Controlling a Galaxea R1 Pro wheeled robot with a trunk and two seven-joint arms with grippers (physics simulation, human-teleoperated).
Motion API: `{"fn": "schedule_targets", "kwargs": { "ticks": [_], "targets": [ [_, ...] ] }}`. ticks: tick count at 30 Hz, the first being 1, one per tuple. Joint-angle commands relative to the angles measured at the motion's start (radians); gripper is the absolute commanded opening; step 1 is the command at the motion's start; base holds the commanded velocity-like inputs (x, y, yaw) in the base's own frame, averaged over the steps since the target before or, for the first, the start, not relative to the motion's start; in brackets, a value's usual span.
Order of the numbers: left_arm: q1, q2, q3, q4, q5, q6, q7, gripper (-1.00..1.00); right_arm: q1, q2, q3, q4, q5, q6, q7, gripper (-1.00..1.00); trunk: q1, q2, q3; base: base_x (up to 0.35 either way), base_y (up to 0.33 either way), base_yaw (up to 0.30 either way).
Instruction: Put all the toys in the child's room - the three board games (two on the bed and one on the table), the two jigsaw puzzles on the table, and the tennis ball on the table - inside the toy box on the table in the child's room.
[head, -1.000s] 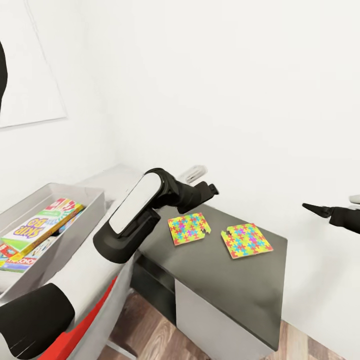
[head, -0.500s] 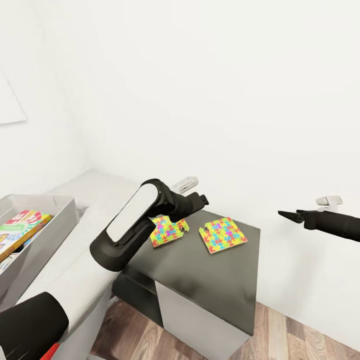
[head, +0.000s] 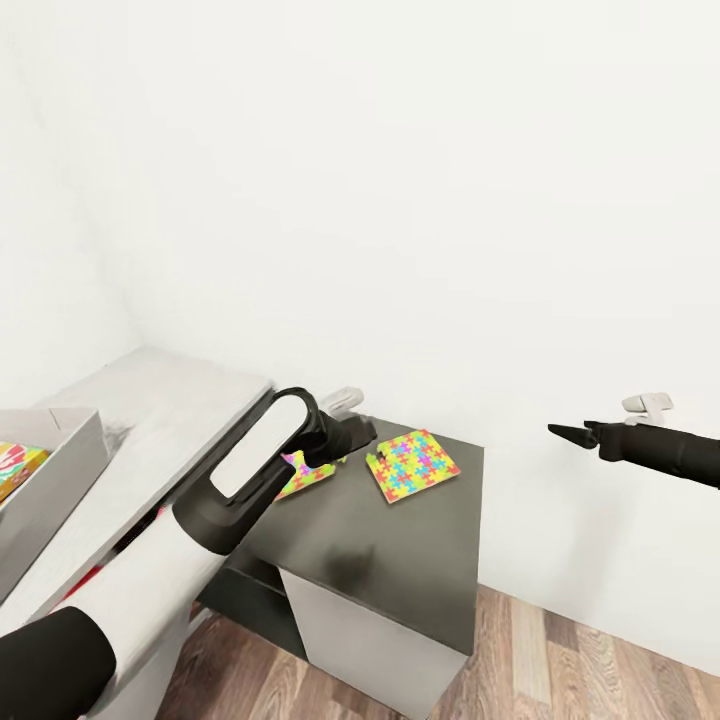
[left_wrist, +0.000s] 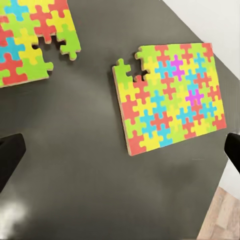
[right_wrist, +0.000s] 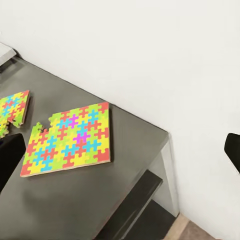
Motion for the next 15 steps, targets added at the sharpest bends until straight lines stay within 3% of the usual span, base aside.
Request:
{"fn": "schedule_targets", "kwargs": {
  "ticks": [1, 6, 12, 15],
  "targets": [
    [0.002, 0.000, 0.002, 0.005, -0.003, 0.033, 0.005, 1.00, 0.000, 0.008, -0.002, 0.000, -0.004, 0.000, 0.001, 1.00, 0.000, -0.001, -0.001, 0.000, 0.000, -0.087],
    [0.005, 0.001, 0.012, 0.007, -0.006, 0.043, 0.004, 1.00, 0.001, 0.030, -0.004, 0.000, -0.005, 0.001, 0.002, 1.00, 0.000, -0.001, 0.000, 0.067, 0.041, -0.121],
    [0.035, 0.005, 0.083, 0.007, -0.006, 0.044, 0.005, 1.00, 0.002, 0.034, -0.003, -0.001, -0.005, 0.005, 0.002, 1.00, 0.000, -0.001, 0.000, 0.034, 0.024, -0.256],
    [0.055, 0.020, 0.125, 0.000, -0.006, 0.046, 0.005, 1.00, 0.002, 0.034, -0.002, 0.000, -0.006, 0.005, 0.002, 1.00, 0.000, -0.001, 0.000, 0.006, 0.005, -0.290]
  ]
}}
